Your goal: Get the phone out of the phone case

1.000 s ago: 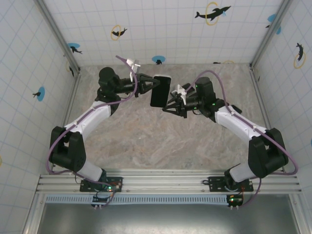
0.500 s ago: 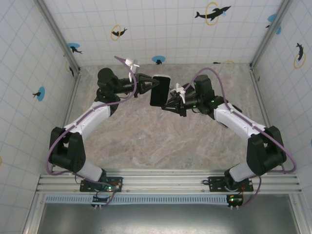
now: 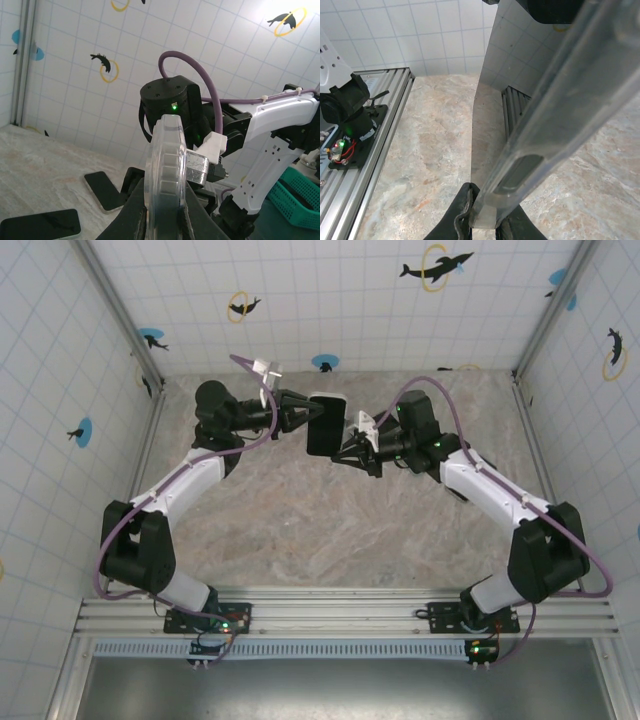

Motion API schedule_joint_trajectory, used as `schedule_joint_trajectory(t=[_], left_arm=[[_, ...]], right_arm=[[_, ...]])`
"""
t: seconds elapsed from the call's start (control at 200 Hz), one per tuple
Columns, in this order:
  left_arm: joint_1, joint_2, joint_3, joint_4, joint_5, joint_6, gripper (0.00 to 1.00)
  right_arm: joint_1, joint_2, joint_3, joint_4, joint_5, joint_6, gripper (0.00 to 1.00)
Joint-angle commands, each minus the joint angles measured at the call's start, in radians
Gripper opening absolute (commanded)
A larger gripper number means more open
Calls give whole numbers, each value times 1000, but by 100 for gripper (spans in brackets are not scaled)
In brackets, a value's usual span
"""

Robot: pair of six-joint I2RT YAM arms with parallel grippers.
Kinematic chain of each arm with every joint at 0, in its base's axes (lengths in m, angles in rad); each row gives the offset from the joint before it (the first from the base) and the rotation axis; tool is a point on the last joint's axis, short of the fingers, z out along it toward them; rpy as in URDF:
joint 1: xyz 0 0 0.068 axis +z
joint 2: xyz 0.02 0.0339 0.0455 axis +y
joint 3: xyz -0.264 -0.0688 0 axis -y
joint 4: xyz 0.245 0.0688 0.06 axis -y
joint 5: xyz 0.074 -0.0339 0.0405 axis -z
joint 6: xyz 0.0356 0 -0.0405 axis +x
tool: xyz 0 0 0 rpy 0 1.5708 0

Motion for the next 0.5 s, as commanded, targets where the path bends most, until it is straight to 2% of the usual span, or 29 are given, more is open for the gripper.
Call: schedule_joint_trajectory(t=[0.0, 0.495], left_arm=[[-15, -11, 4, 39, -42, -111, 0], [-15, -18, -27, 41, -70, -156, 0]], right_arm=[[50, -9, 24, -32, 105, -127, 13], [95, -36, -1, 30, 255, -229, 14]])
